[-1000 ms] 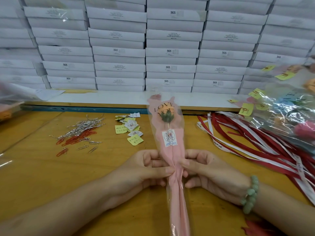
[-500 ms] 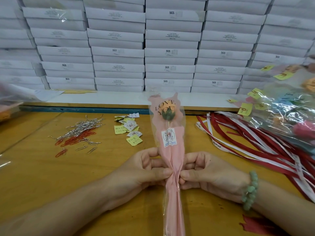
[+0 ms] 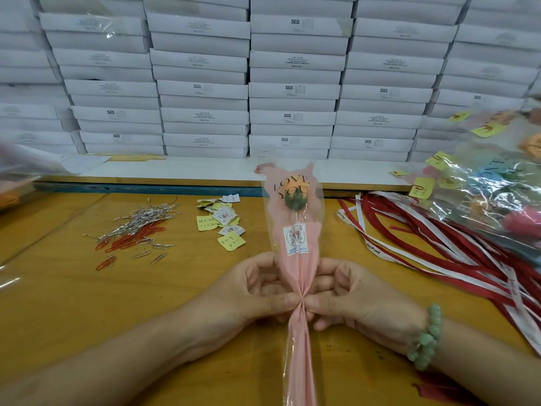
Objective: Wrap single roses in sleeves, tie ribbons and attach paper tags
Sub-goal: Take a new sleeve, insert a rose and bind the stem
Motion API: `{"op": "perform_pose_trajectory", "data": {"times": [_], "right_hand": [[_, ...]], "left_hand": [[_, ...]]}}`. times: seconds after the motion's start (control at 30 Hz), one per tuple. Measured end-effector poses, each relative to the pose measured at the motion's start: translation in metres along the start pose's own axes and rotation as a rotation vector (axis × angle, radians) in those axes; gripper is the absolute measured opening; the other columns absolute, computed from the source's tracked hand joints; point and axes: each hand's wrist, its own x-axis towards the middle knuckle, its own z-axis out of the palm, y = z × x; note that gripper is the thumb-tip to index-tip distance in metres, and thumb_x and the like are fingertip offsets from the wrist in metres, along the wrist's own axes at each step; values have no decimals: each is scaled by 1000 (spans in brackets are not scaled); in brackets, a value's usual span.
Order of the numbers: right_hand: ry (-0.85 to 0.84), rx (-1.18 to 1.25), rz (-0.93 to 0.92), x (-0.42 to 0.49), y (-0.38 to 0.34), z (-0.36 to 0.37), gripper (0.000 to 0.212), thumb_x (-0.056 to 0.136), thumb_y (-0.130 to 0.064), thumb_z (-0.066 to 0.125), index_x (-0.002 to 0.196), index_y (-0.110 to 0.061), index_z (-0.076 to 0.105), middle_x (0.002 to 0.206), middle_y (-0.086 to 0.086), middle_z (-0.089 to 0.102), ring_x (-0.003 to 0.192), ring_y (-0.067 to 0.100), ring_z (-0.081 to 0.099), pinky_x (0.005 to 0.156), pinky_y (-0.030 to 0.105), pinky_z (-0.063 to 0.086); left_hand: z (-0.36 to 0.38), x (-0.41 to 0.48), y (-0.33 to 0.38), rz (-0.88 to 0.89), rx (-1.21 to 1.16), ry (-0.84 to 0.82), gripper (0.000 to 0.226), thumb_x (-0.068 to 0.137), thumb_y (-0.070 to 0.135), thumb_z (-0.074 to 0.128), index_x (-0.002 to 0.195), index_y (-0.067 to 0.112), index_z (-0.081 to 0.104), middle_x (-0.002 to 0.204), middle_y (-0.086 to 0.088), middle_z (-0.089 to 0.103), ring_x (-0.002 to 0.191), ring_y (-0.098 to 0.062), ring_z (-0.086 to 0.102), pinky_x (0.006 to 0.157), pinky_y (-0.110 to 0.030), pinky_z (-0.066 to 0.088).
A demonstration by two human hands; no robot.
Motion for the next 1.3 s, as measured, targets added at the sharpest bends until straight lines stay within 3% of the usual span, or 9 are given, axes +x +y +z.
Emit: {"op": "perform_pose_trajectory", "data": {"times": [0.03, 0.1, 0.17, 0.33, 0.63, 0.83, 1.07, 1.2, 1.3], "right_hand": [[5, 4, -12, 0, 1, 0, 51, 71, -4, 71, 119, 1, 57, 104, 26, 66, 77, 19, 69, 56, 21, 56], [22, -3, -42, 0, 2, 0, 49, 70, -3, 71, 118, -2, 59, 112, 27, 64, 83, 20, 68, 56, 20, 56], [39, -35, -74, 0, 3, 1, 48, 69, -4, 72, 116, -4, 61, 111, 21, 65, 84, 17, 65, 55, 19, 54], [45, -81, -138, -1, 5, 1, 49, 70, -4, 74, 116, -5, 60, 100, 12, 66, 69, 13, 61, 50, 18, 47], [100, -90, -131, -1, 6, 2, 55, 64, -7, 77, 116, -12, 59, 107, 14, 65, 74, 16, 58, 44, 17, 45], [66, -111, -118, -2, 5, 5, 41, 70, -11, 74, 108, -2, 59, 85, -2, 69, 60, 6, 60, 40, 15, 44], [89, -89, -110, -1, 5, 7, 54, 69, -15, 73, 118, 0, 56, 101, 20, 58, 61, 10, 53, 39, 15, 40], [26, -36, -104, -2, 3, 8, 46, 78, -11, 71, 121, -3, 59, 103, 14, 62, 65, 10, 53, 43, 14, 38], [-25, 35, -87, -3, 2, 8, 45, 75, -11, 69, 119, -5, 60, 102, 6, 66, 68, 8, 58, 46, 14, 39]], "left_hand": [[1, 0, 0, -9, 19, 14, 45, 71, 13, 79, 112, 3, 63, 111, -22, 65, 98, -35, 59, 88, -46, 51], [2, 0, 3, -42, 71, 17, 46, 72, 19, 80, 109, -3, 62, 100, -16, 65, 86, -23, 61, 69, -29, 54], [2, 0, 5, -83, 86, -11, 47, 77, 20, 79, 110, -7, 60, 95, -12, 67, 78, -15, 64, 60, -21, 52], [0, -1, 7, -119, 37, -96, 39, 80, 18, 75, 109, -4, 61, 96, -17, 73, 86, -23, 73, 73, -29, 60], [3, -4, 8, -111, -76, -132, 45, 83, 11, 73, 120, -7, 55, 105, -18, 70, 86, -24, 73, 74, -30, 60], [4, -6, 7, -115, -166, -129, 34, 83, 10, 70, 115, 0, 64, 97, -12, 71, 81, -18, 72, 75, -25, 59], [6, -5, 7, -82, -183, -55, 34, 81, 4, 69, 113, -1, 61, 89, -12, 72, 74, -18, 72, 68, -25, 58], [8, -6, 7, -85, -202, -16, 35, 75, 4, 74, 104, 0, 53, 80, -15, 71, 71, -23, 72, 66, -27, 60], [8, -6, 8, -101, -195, -3, 54, 71, 7, 77, 114, -10, 48, 82, -16, 71, 71, -25, 72, 67, -29, 59]]}}
